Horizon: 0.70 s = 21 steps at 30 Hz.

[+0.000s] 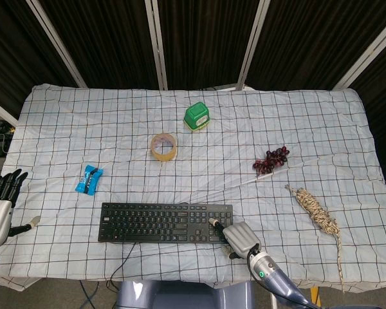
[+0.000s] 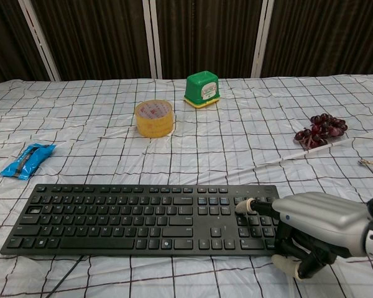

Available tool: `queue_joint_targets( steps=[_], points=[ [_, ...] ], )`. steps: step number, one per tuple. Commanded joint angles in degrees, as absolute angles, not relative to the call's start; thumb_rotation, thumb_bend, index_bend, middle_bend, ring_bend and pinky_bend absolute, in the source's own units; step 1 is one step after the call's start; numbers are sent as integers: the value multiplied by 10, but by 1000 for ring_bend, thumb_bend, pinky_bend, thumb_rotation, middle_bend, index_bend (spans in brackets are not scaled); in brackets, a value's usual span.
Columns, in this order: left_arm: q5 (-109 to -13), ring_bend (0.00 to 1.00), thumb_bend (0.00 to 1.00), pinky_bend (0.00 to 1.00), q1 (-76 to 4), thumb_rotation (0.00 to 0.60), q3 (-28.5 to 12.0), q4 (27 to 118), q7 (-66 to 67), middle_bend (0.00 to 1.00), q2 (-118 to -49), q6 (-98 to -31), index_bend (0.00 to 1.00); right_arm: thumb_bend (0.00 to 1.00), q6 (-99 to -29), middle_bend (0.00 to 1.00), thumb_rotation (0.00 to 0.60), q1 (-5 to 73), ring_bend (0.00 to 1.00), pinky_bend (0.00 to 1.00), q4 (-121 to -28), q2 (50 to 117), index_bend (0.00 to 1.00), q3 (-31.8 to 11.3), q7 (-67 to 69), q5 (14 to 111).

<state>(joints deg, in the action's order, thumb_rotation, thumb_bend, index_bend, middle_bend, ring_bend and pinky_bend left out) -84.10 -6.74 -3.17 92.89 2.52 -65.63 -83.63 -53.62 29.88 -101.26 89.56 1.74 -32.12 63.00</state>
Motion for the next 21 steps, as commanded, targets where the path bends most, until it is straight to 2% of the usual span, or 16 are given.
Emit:
queue_joint_targets(
  steps=[1, 15, 18, 21],
  points=[
    [-841, 0, 121, 0, -67, 600, -32, 929, 25, 0, -656, -837, 0, 451, -539, 820, 600, 299, 796, 659, -1013, 896, 141, 19, -322, 631],
    [-842, 0, 121, 0, -66, 600, -31, 929, 23, 0, -656, -837, 0, 450, -591, 810, 600, 301, 764, 659, -1046, 855, 139, -8, -306, 678],
    [-843, 0, 121, 0, -66, 600, -31, 929, 23, 0, -656, -838, 0, 451, -609, 755, 600, 294, 703, 651, -1058, 829, 137, -6, -301, 695],
    [-842, 0, 121, 0, -66, 600, -30, 929, 24, 0, -656, -838, 0, 447, -627, 653, 600, 283, 596, 597, -1068, 803, 131, -1, -283, 717]
  ],
)
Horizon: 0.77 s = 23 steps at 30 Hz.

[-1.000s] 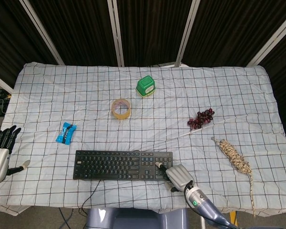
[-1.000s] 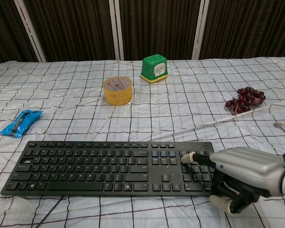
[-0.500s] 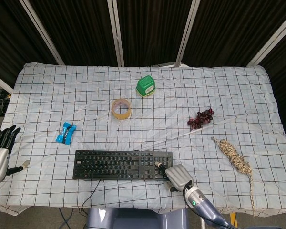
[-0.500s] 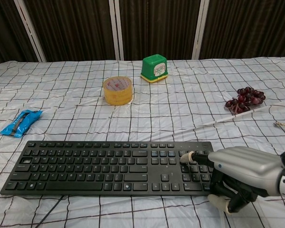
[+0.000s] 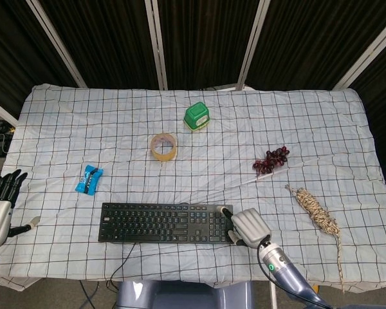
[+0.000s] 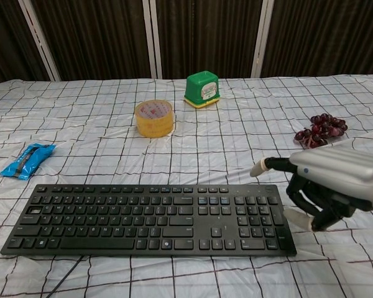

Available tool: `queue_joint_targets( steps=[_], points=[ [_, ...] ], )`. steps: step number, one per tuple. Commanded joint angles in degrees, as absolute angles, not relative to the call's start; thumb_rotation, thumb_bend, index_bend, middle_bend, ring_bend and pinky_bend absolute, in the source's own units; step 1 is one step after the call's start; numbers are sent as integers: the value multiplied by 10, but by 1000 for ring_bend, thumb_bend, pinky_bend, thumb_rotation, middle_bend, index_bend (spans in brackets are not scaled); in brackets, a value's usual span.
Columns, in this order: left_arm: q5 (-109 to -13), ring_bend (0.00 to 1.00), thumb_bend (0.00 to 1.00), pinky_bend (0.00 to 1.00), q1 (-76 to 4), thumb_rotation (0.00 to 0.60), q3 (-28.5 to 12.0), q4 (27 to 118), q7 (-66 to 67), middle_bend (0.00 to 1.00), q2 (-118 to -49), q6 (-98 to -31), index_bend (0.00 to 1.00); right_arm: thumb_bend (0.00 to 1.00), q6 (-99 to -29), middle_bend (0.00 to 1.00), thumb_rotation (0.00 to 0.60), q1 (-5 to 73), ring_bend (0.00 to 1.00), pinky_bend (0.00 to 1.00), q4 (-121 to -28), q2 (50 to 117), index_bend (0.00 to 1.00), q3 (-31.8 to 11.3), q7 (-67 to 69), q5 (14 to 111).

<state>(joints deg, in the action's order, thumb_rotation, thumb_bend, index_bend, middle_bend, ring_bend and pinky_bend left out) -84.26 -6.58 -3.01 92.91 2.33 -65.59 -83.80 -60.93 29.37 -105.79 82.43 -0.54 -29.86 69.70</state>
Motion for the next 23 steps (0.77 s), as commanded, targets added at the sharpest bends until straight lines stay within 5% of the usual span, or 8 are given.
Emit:
queue_joint_targets(
  steps=[1, 4, 11, 16, 23],
  points=[
    [-842, 0, 120, 0, -66, 600, -30, 929, 24, 0, -656, -838, 0, 441, -639, 600, 600, 275, 546, 573, -1070, 790, 128, 2, -271, 731],
    [-844, 0, 121, 0, -66, 600, -30, 929, 26, 0, -657, -839, 0, 411, -660, 448, 600, 259, 395, 522, -1071, 763, 122, 13, -240, 762],
    [-849, 0, 121, 0, -65, 600, -28, 927, 27, 0, -658, -842, 0, 302, -720, 125, 600, 211, 27, 217, -1053, 695, 51, 45, -152, 830],
    [-851, 0, 122, 0, -65, 600, -26, 925, 27, 0, -657, -841, 0, 226, -773, 2, 600, 168, 0, 78, -1026, 664, 0, 62, -116, 850],
    [-859, 0, 121, 0, -64, 600, -22, 926, 33, 0, -658, -843, 0, 203, -822, 0, 600, 129, 0, 4, -985, 664, 0, 57, -116, 862]
  ],
)
